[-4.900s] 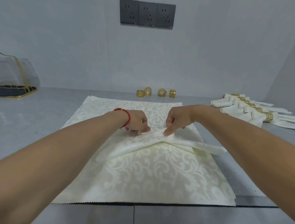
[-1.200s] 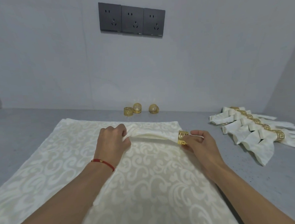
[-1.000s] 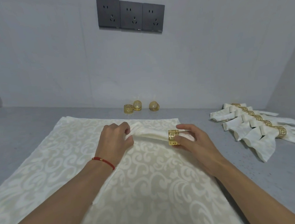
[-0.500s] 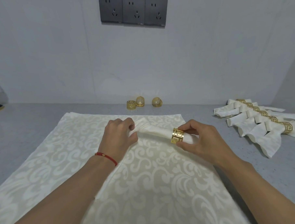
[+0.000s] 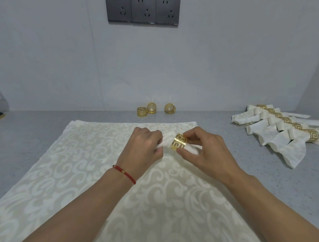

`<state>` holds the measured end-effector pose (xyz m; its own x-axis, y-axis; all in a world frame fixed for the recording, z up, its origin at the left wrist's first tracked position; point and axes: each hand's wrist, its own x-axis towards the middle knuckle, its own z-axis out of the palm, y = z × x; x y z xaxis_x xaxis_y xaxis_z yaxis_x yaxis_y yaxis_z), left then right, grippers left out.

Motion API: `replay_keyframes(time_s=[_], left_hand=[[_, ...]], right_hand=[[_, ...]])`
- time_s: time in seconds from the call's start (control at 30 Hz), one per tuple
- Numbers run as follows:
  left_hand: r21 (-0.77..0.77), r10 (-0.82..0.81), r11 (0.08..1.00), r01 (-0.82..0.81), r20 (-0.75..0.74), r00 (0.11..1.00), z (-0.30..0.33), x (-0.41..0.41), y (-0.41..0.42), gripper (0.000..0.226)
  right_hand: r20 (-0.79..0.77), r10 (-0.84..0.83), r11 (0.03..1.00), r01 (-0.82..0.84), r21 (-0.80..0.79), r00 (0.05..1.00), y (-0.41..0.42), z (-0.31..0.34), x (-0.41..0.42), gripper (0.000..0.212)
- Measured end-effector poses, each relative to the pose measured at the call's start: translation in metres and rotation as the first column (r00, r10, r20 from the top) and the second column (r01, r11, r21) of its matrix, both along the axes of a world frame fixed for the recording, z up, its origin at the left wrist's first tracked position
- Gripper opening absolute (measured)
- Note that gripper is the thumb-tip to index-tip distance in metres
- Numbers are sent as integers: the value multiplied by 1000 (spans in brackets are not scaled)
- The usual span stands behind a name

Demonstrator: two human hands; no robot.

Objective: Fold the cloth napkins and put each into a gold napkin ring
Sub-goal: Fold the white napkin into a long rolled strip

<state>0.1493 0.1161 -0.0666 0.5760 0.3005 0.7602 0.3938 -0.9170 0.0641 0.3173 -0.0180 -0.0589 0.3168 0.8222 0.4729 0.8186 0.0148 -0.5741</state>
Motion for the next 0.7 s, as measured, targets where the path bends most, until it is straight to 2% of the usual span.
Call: replay_keyframes(time_s=[0.1,0.23,0.37,0.5,0.6,0.7], left_hand=[[54,-46,998,45,22,999,1,3,-3,34],[70,-67,996,63,70,995,0,0,-2,29],[94,-78,993,68,111,991,0,-4,0,26],[111,-81,992,64,159,984,1,-3,-3,24],[120,-70,992,48,185,980,1,-4,-3,23],[134,-65,990,41,185,980,2,-7,-1,22]], right_hand=[[-65,-18,999,21,49,998,-3,1,0,38],[-198,-61,997,70,36,978,-2,2,2,49],[-295,-118,992,125,6,948,1,7,-3,33],[-387,-143,984,174,46,911,0,17,-5,35],[-437,-52,998,56,-4,898,-3,17,-3,31],[-613,50,998,-67,-4,789,-7,19,-4,19]])
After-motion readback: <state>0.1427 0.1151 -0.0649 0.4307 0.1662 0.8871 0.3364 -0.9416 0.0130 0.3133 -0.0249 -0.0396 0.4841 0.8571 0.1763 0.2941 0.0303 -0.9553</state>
